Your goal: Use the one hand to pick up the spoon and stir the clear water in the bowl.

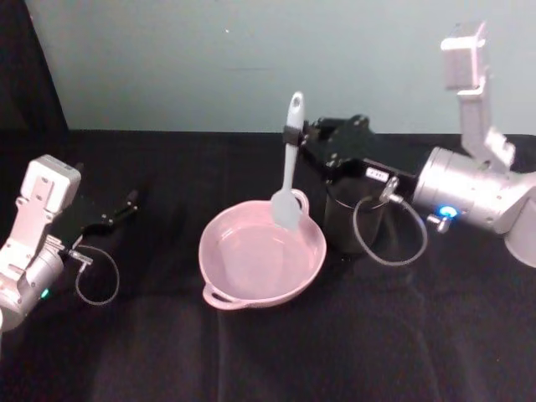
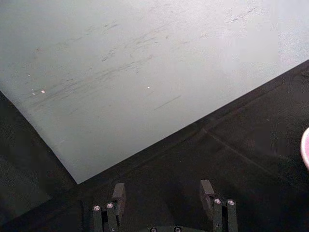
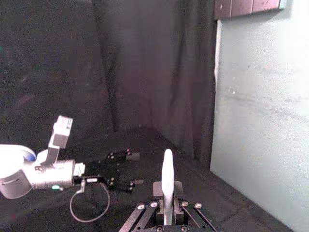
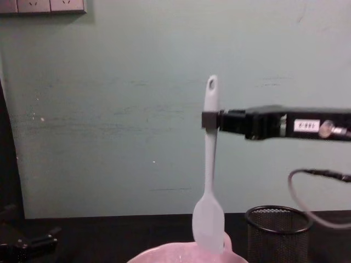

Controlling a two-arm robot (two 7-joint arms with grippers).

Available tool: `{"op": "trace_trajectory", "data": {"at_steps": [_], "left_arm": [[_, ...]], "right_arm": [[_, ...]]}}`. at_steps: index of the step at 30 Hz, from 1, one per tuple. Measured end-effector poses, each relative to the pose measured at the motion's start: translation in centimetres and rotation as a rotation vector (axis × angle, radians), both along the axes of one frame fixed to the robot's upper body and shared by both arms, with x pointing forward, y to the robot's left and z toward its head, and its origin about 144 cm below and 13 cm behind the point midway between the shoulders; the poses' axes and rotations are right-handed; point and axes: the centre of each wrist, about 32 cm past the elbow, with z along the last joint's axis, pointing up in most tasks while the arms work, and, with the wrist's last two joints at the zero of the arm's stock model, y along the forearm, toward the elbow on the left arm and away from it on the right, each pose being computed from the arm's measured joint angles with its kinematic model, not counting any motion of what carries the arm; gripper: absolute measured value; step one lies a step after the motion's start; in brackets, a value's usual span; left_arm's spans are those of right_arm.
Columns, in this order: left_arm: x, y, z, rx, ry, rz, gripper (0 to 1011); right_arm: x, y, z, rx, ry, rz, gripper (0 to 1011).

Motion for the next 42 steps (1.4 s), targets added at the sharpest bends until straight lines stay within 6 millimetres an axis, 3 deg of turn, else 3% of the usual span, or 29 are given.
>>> {"op": "trace_trajectory", "data": {"at_steps": [21,42], "left_arm": [[0.0,0.0,0.0,0.000,0.000,0.000,1011],[0.0,0.0,0.0,0.000,0.000,0.000,1011]], "right_arm": [[2.3,2.5,-5.9,0.025,-0.043,0.039,110],[3.2,4.4,-8.0,-0.032,-0.052,-0.039,110]]}}
